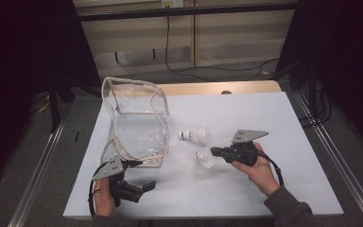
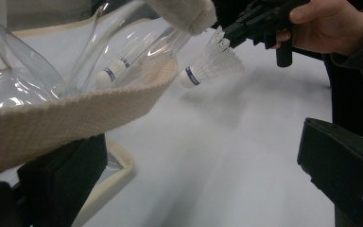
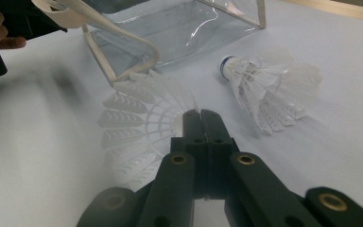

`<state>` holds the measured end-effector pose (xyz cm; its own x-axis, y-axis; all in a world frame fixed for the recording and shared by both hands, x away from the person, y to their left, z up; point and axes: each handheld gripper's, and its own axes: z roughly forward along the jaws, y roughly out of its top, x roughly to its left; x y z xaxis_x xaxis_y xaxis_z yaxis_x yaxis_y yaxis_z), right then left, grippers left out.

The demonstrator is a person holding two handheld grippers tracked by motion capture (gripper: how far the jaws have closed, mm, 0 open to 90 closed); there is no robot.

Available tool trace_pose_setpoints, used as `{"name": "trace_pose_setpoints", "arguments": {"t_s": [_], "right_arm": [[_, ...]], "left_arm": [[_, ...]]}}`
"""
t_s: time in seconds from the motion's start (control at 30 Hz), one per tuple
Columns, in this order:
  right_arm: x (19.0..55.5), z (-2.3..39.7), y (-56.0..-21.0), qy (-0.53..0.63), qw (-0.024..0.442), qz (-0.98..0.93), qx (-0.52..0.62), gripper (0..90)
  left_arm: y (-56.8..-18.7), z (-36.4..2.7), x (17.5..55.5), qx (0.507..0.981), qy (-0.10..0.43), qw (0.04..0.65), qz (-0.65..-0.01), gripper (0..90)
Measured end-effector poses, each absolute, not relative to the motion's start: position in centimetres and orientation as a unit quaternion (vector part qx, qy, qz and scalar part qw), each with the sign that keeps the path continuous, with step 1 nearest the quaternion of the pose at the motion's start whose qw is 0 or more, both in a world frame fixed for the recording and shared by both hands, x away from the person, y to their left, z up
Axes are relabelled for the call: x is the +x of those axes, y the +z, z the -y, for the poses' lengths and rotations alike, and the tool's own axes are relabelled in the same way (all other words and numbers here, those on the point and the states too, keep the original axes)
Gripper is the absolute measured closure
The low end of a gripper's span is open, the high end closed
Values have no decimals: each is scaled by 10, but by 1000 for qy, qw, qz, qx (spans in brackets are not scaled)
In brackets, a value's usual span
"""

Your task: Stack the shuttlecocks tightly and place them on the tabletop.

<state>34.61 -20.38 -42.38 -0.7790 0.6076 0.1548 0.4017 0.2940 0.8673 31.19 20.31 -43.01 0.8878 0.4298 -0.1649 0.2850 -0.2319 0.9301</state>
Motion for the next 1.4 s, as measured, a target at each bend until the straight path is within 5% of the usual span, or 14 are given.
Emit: {"name": "trace_pose_setpoints", "arguments": {"t_s": [1.4], "right_arm": [[355, 246, -427, 469, 128, -804, 341, 897]], "left_arm": [[-431, -201, 313, 781, 60, 577, -230, 25]]}}
